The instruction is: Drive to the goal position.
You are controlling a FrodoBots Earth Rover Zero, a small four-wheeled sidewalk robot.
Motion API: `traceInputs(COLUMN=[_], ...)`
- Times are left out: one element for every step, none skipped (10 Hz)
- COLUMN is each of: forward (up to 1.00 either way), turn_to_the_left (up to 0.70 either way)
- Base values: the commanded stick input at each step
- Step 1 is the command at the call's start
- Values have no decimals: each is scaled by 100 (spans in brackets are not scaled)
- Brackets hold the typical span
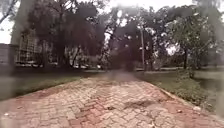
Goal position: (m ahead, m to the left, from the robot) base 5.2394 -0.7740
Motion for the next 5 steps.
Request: traceInputs(forward=[70,70,70,70,70], turn_to_the_left=[0,0,0,0,0])
